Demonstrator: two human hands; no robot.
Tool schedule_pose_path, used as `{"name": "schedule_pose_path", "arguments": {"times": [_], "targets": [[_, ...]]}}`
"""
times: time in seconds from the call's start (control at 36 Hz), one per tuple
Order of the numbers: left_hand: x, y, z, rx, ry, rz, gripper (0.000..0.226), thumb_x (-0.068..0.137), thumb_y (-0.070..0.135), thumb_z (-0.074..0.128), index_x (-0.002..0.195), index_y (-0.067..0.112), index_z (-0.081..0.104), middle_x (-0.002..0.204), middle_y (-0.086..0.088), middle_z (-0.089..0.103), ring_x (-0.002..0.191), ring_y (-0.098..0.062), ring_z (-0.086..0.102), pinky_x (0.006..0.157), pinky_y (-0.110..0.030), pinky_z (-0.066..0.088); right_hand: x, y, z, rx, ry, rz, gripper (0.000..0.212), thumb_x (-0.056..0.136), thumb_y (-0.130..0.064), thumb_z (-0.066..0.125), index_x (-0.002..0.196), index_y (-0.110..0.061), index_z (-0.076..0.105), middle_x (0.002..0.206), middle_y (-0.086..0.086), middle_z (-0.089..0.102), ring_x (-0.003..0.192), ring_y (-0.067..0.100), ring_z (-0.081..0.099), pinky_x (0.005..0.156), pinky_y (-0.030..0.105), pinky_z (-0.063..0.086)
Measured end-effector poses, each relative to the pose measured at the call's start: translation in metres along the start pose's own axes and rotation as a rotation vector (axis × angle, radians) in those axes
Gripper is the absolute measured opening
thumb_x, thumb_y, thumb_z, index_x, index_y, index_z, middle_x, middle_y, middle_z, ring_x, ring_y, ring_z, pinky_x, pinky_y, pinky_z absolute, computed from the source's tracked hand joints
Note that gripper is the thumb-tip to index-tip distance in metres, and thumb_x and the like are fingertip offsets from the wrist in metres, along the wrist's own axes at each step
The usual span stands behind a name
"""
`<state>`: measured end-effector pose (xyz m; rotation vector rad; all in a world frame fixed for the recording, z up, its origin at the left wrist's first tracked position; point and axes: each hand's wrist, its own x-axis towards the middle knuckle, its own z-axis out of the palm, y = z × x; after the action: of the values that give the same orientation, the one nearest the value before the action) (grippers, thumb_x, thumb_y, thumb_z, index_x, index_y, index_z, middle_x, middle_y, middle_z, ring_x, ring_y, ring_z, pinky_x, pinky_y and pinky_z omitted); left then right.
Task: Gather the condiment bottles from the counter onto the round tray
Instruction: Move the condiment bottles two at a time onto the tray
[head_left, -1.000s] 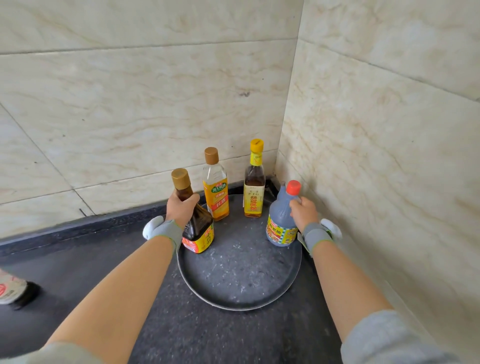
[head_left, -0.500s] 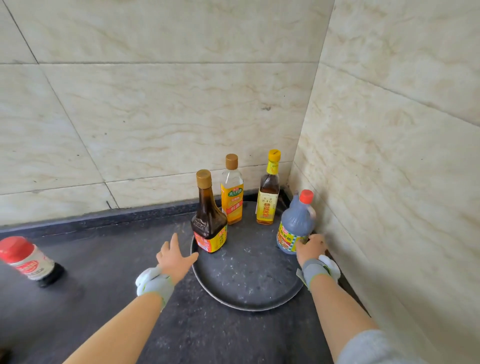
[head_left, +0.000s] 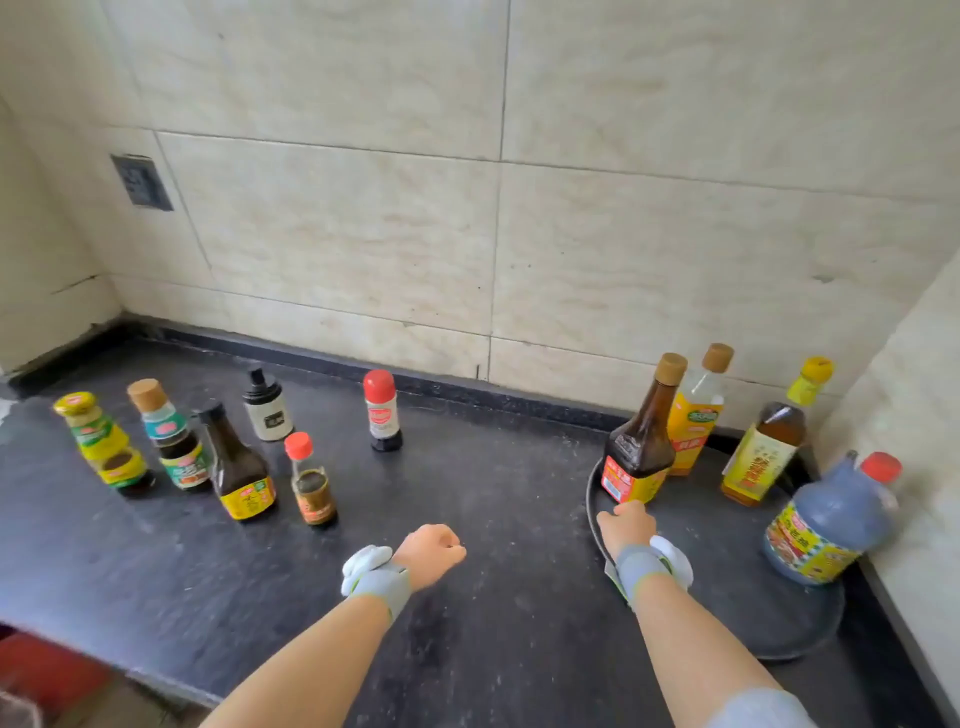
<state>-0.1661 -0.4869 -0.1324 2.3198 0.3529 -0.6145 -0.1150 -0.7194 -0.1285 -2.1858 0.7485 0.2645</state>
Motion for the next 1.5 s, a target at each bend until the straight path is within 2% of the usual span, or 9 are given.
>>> {"name": "schedule_pose_path", "arguments": {"times": [0.19, 0.39, 0.53, 0.67, 0.78, 0.94, 1.11, 1.25, 1.5], "targets": [[-0.050, -0.100, -0.040, -0.126, 0.078, -0.135, 0.031, 0.088, 0.025, 0.054, 0.111, 0.009, 0.066, 0.120, -0.010, 0.066, 0.114, -0.024, 0.059, 0.093, -0.024, 0.043, -0.072, -0.041, 0.073, -0.100, -0.158, -0.146, 0.039, 0.090, -0.017, 0.051, 0.127, -0.003, 0.048, 0.135, 0.021, 0.043, 0.118, 0.040, 0.051, 0.098, 0.039, 0.041], [-0.107, -0.191, -0.069, -0.242, 0.216, -0.215, 0.016, 0.089, 0.021, 0.051, 0.096, 0.015, 0.065, 0.105, -0.010, 0.066, 0.091, -0.019, 0.056, 0.086, -0.025, 0.044, -0.155, -0.056, 0.144, -0.183, -0.317, -0.268, 0.038, 0.090, -0.016, 0.050, 0.126, -0.004, 0.048, 0.134, 0.020, 0.043, 0.119, 0.038, 0.050, 0.099, 0.037, 0.040], [-0.135, -0.244, -0.077, -0.310, 0.269, -0.231, 0.024, 0.088, 0.015, 0.051, 0.065, 0.023, 0.051, 0.085, -0.007, 0.059, 0.085, -0.022, 0.052, 0.075, -0.025, 0.039, -0.203, -0.063, 0.174, -0.226, -0.350, -0.327, 0.038, 0.091, -0.018, 0.050, 0.126, -0.005, 0.047, 0.134, 0.018, 0.045, 0.120, 0.037, 0.050, 0.099, 0.036, 0.040], [-0.151, -0.272, -0.092, -0.323, 0.324, -0.227, 0.012, 0.090, 0.018, 0.051, 0.083, 0.014, 0.060, 0.095, -0.010, 0.059, 0.088, -0.024, 0.055, 0.081, -0.031, 0.043, -0.231, -0.074, 0.194, -0.259, -0.382, -0.383, 0.038, 0.091, -0.019, 0.050, 0.126, -0.006, 0.047, 0.134, 0.017, 0.045, 0.119, 0.036, 0.051, 0.098, 0.037, 0.041], [-0.158, -0.291, -0.102, -0.373, 0.390, -0.261, 0.029, 0.090, 0.018, 0.052, 0.111, 0.002, 0.064, 0.116, -0.016, 0.065, 0.110, -0.030, 0.059, 0.093, -0.033, 0.045, -0.252, -0.085, 0.210, -0.299, -0.420, -0.431, 0.038, 0.091, -0.020, 0.049, 0.127, -0.007, 0.046, 0.135, 0.015, 0.045, 0.119, 0.035, 0.051, 0.098, 0.037, 0.040], [-0.148, -0.299, -0.116, -0.432, 0.444, -0.286, 0.030, 0.088, 0.016, 0.053, 0.115, 0.004, 0.062, 0.121, -0.016, 0.064, 0.112, -0.030, 0.058, 0.094, -0.033, 0.044, -0.262, -0.106, 0.229, -0.292, -0.474, -0.491, 0.038, 0.091, -0.020, 0.050, 0.127, -0.008, 0.047, 0.134, 0.014, 0.048, 0.119, 0.032, 0.051, 0.097, 0.034, 0.041], [-0.112, -0.301, -0.146, -0.436, 0.459, -0.268, 0.035, 0.090, 0.018, 0.050, 0.122, 0.007, 0.056, 0.117, -0.014, 0.064, 0.089, -0.022, 0.055, 0.082, -0.029, 0.044, -0.257, -0.145, 0.264, -0.226, -0.542, -0.504, 0.040, 0.092, -0.018, 0.050, 0.130, -0.006, 0.044, 0.133, 0.015, 0.051, 0.122, 0.030, 0.050, 0.098, 0.030, 0.039], [-0.082, -0.305, -0.175, -0.435, 0.473, -0.276, 0.036, 0.090, 0.019, 0.051, 0.123, 0.007, 0.054, 0.114, -0.014, 0.065, 0.084, -0.022, 0.054, 0.087, -0.033, 0.049, -0.243, -0.179, 0.296, -0.148, -0.517, -0.466, 0.049, 0.090, -0.020, 0.052, 0.135, -0.007, 0.037, 0.136, 0.018, 0.046, 0.123, 0.035, 0.047, 0.101, 0.037, 0.038], [-0.029, -0.307, -0.217, -0.526, 0.501, -0.271, 0.043, 0.089, 0.017, 0.053, 0.130, 0.009, 0.047, 0.129, -0.014, 0.059, 0.106, -0.028, 0.058, 0.086, -0.031, 0.044, -0.208, -0.236, 0.339, -0.082, -0.381, -0.485, 0.068, 0.086, -0.028, 0.061, 0.144, -0.012, 0.030, 0.139, 0.019, 0.040, 0.128, 0.035, 0.042, 0.106, 0.040, 0.035]]}}
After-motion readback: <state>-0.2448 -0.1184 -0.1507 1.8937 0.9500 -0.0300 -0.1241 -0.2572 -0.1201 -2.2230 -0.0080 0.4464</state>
